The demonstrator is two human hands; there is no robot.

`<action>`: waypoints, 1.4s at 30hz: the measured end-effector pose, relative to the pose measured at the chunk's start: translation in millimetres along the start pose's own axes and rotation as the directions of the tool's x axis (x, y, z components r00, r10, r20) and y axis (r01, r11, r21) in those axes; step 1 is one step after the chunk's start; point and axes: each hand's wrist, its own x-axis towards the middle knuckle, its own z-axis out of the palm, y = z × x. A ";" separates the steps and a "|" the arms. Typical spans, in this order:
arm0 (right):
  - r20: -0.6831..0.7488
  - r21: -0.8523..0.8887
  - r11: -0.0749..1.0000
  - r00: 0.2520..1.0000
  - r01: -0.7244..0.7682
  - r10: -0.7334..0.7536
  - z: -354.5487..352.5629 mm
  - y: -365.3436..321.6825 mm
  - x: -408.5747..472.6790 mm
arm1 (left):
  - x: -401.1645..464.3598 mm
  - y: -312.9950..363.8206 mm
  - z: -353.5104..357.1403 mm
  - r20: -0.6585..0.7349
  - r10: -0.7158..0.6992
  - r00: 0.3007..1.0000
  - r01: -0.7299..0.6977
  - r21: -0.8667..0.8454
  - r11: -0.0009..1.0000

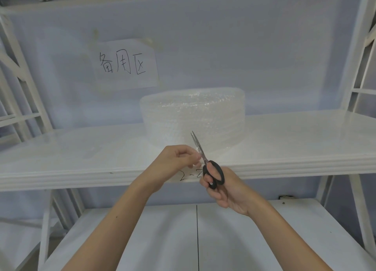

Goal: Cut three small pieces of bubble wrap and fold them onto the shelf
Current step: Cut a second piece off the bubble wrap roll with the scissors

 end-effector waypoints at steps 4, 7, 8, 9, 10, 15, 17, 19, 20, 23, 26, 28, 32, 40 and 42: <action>-0.016 0.022 1.000 1.000 0.011 -0.011 2.1 1.0 -1.2 | 3.3 5.1 0.2 -0.102 -0.041 0.994 0.032 -0.081 0.996; -0.024 0.018 1.000 1.000 0.011 -0.010 1.7 1.0 -1.3 | 6.5 5.1 2.5 -0.185 -0.015 0.983 -0.005 -0.109 0.994; -0.026 0.014 1.000 1.000 0.008 -0.008 1.4 0.6 -1.2 | 7.6 4.8 3.1 -0.203 -0.010 0.979 -0.017 -0.127 0.992; -0.025 0.010 1.000 1.000 0.007 -0.007 0.8 0.4 -1.1 | 8.7 5.0 3.9 -0.215 -0.006 0.977 -0.025 -0.141 0.990; -0.022 0.005 1.000 1.000 0.007 -0.007 0.5 -0.2 -1.4 | 9.3 5.2 4.5 -0.224 -0.002 0.975 -0.032 -0.147 0.989; -0.018 -0.014 1.000 1.000 0.009 -0.009 -1.2 -2.3 -2.5 | 11.4 5.7 7.4 -0.262 0.005 0.965 -0.045 -0.147 0.988; -0.010 -0.009 1.000 1.000 0.013 -0.013 -1.2 -2.2 -3.0 | 11.5 6.0 8.7 -0.275 0.011 0.961 -0.052 -0.141 0.989; -0.006 -0.011 1.000 1.000 0.009 -0.009 -1.0 -1.4 -3.9 | 11.6 6.1 9.5 -0.287 0.013 0.958 -0.059 -0.153 0.986; -0.006 -0.013 1.000 1.000 0.005 -0.005 -1.0 -1.0 -4.7 | 11.6 6.0 9.7 -0.290 0.012 0.957 -0.061 -0.159 0.985; -0.011 -0.030 1.000 1.000 -0.003 0.003 -2.7 -0.2 -5.8 | 11.3 4.9 10.9 -0.281 0.011 0.960 -0.058 -0.161 0.985; -0.009 -0.048 0.999 1.000 -0.007 0.007 -3.7 -1.7 -4.8 | 8.3 3.6 11.0 -0.238 0.020 0.971 -0.061 -0.170 0.984; 0.000 -0.044 0.999 1.000 -0.015 0.015 -3.6 -3.5 -2.9 | 5.9 3.8 10.0 -0.194 0.042 0.980 -0.072 -0.148 0.986; 0.013 -0.025 0.999 0.999 -0.038 0.038 -2.8 -6.3 1.6 | 5.5 4.4 6.1 -0.148 0.055 0.988 -0.073 -0.123 0.990; -0.015 -0.043 0.999 1.000 0.023 -0.024 -0.2 -5.9 2.6 | 8.5 2.7 4.3 -0.137 0.044 0.990 -0.061 -0.120 0.991; -0.018 -0.040 0.999 1.000 0.023 -0.023 -0.5 -5.9 2.3 | 9.0 3.2 4.0 -0.133 0.029 0.991 -0.045 -0.114 0.992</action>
